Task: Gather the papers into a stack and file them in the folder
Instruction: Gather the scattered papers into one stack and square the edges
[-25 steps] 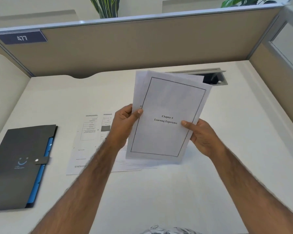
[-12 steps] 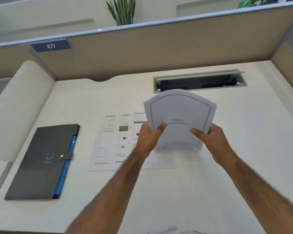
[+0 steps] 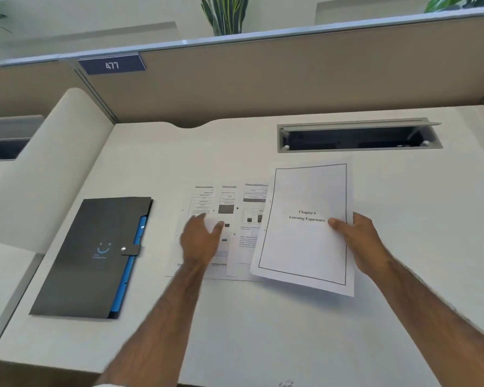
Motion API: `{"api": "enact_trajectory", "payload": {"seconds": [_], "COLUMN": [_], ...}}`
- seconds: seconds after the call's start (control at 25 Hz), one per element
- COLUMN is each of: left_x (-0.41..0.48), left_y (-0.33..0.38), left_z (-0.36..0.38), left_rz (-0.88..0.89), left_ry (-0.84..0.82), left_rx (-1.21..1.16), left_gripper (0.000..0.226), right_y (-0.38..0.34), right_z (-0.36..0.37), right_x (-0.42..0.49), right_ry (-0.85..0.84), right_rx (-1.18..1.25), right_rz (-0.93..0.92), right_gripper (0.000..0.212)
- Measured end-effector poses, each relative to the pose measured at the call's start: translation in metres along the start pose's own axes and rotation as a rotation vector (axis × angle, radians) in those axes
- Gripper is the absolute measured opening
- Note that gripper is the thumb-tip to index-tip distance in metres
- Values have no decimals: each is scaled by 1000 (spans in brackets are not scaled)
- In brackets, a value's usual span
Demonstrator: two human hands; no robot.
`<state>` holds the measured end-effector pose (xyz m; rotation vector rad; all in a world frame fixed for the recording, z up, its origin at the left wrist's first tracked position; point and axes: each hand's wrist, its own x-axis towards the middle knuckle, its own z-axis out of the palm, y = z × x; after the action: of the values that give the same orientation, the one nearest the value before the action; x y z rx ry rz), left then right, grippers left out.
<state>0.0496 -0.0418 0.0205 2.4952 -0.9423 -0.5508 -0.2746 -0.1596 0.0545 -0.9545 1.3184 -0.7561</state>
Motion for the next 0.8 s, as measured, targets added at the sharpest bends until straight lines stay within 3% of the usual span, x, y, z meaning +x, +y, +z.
{"api": "enact_trajectory", "payload": {"seconds": [0.16,0.48,0.8], "left_x": [18,35,42], "left_y": [-35,-26,-5], "left_z": [-9,-15,-11], "left_rz": [-124,-51,-66], "left_ry": [74,79,28], "left_rx": [182,85,-67], "left_gripper": [78,75,71], "right_y": [15,35,33], "right_z": [20,45,65], "right_x": [6,19,23], "right_ry": [-30,30,38], "right_rx": [-34,-208,-231], "right_rz": [71,114,103], "right_gripper": [16,15,14]}}
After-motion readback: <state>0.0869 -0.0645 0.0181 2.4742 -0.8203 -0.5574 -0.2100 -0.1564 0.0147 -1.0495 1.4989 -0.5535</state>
